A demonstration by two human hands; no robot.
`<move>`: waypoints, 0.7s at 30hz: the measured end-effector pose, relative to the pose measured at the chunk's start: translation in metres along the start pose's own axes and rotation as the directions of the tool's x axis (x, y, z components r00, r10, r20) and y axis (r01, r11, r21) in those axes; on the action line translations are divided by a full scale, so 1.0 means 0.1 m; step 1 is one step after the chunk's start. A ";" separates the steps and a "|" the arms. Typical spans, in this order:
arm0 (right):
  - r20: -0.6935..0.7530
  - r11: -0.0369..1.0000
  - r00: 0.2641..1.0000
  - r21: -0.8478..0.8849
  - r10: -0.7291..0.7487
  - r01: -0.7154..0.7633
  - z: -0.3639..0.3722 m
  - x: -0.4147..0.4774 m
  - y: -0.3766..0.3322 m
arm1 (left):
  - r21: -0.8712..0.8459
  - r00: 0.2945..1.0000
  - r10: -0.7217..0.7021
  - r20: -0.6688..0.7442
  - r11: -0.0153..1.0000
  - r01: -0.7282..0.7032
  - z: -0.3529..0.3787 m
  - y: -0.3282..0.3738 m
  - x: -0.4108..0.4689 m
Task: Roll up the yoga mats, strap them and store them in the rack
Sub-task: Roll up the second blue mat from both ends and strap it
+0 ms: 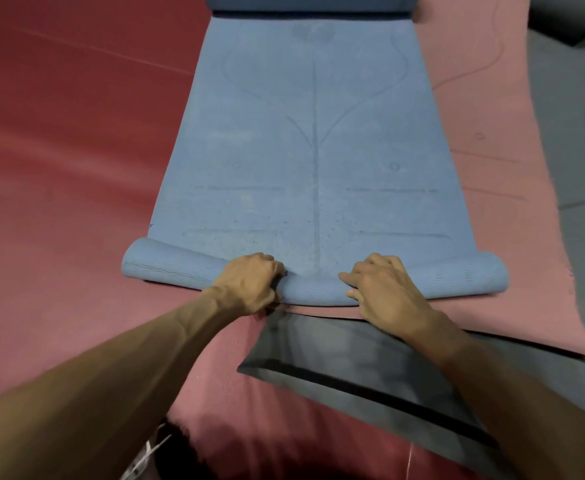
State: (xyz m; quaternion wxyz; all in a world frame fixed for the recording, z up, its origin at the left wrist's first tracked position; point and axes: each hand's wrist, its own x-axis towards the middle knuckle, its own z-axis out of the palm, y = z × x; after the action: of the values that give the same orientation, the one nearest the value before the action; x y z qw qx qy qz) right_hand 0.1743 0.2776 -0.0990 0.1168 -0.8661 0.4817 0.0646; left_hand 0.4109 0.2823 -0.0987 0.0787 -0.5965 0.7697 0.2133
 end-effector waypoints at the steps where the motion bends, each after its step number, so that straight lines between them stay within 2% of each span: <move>1: -0.031 1.000 0.999 0.029 -0.008 0.008 0.02 -0.04 -0.01 | 0.001 1.000 -0.002 0.014 1.000 0.002 -0.03 -0.01 0.04; 3: -0.033 0.995 0.999 0.102 -0.008 0.012 0.05 -0.09 -0.01 | 0.001 0.999 -0.012 0.047 1.000 0.012 -0.09 -0.02 0.13; 6: -0.064 0.994 0.998 0.111 -0.011 0.018 0.09 -0.05 -0.02 | 0.005 0.996 -0.012 0.090 1.000 0.012 -0.16 -0.03 0.23; 10: -0.155 0.979 0.985 0.199 0.079 -0.048 0.14 0.10 -0.04 | -0.056 0.992 -0.043 0.115 0.997 0.050 -0.16 -0.06 0.29; 13: -0.103 0.964 0.987 0.249 0.122 -0.093 0.10 0.19 -0.01 | -0.126 0.997 -0.075 -0.014 0.989 0.073 -0.04 -0.05 0.18; 16: 0.002 0.927 0.989 0.348 0.149 -0.140 0.02 0.28 0.05 | -0.038 0.980 -0.058 -0.190 0.998 0.052 0.17 0.02 -0.04; 21: 0.135 0.838 0.977 0.505 0.163 -0.209 -0.11 0.41 0.12 | 0.052 0.985 -0.024 -0.173 0.998 0.033 0.27 0.01 -0.14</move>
State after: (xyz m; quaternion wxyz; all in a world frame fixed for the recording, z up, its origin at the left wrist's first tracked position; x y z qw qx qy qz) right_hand 0.1856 0.2349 -0.0996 0.3585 -0.7486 0.5575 -0.0184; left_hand 0.4102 0.3061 -0.1174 0.0311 -0.6214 0.7704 0.1388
